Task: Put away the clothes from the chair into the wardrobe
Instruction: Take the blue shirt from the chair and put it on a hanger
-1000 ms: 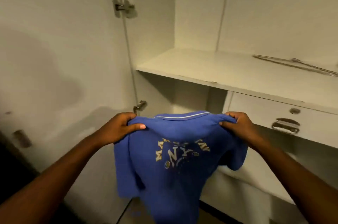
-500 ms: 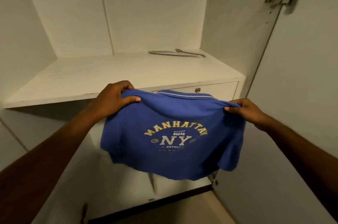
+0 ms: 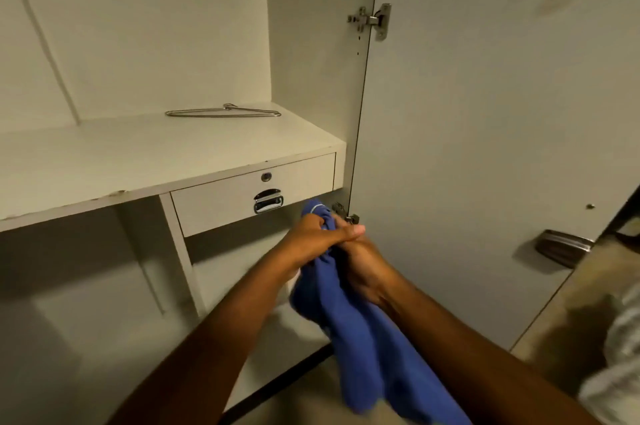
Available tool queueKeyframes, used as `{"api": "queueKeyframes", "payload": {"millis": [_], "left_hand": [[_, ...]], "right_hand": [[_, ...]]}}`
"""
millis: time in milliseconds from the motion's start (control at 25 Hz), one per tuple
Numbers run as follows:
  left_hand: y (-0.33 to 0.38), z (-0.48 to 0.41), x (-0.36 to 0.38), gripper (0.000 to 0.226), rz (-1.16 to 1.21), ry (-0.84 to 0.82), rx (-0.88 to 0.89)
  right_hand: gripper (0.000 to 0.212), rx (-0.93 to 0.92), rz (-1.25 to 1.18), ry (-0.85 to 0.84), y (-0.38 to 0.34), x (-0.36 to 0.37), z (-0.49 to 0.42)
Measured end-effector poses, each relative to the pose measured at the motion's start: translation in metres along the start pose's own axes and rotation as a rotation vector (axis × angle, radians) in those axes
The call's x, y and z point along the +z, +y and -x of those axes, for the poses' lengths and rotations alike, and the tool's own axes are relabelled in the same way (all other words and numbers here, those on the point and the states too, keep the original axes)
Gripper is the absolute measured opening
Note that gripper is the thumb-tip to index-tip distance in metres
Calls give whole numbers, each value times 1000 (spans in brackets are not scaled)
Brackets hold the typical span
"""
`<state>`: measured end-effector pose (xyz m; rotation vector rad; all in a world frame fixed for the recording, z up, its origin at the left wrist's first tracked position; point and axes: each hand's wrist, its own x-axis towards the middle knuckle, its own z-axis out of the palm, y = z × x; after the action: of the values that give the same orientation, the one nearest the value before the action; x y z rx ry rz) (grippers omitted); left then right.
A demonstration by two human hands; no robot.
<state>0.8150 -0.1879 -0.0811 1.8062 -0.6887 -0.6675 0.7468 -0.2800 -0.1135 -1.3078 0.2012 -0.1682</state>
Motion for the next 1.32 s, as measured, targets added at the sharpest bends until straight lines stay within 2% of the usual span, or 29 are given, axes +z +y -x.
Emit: {"api": "queueKeyframes", "payload": {"millis": [120,160,200,240,280,320,400,440,480,600,680,760,840,960,1040,1080,1200,1320], "left_hand": [[-15,-8,-24,25,225,51,-48],[-18,-11,-31,23,208,79,-41],[-21,-13,-37,24,125,101,-5],[-22,-13,-40,27,50,99,53],[-20,-10,-42,27,4,78,106],[-17,-8,-46,24,-5,42,141],[-7,0,-54,23,-4,-41,178],[0,5,-56,25,-29,-87,191],[4,8,-58,23,-62,-132,204],[6,14,-63,24,-202,-187,251],[1,12,-80,29,-471,-116,344],[-5,9,-105,38,-856,-21,422],[-6,7,-130,49,-1031,99,428],[1,2,-152,46,-1048,253,455],[6,-3,-160,51,-1029,311,494],[8,-5,-165,55,-989,326,502],[8,-15,-190,55,-967,278,475],[-5,-31,-211,34,-1079,209,377]], "right_hand": [[51,23,165,-298,-7,-14,11],[53,-31,273,-258,-6,-25,11],[50,-132,403,-103,-7,-36,11],[46,-223,505,137,-2,-53,11],[43,-226,554,328,7,-71,10],[53,-165,576,364,15,-84,11],[100,77,561,96,42,-96,11],[110,160,541,-37,55,-91,11],[107,186,508,-124,67,-82,9],[58,80,412,-142,83,-51,6],[44,-37,504,-56,80,-50,2],[41,-155,648,98,64,-60,-3],[36,-238,777,193,49,-70,-6],[29,-218,979,298,36,-72,-11],[12,-302,848,350,25,-71,-16],[16,-362,790,377,14,-72,-18],[16,-478,892,486,-39,-76,-20],[9,-566,1199,643,-89,-74,-16]]}}
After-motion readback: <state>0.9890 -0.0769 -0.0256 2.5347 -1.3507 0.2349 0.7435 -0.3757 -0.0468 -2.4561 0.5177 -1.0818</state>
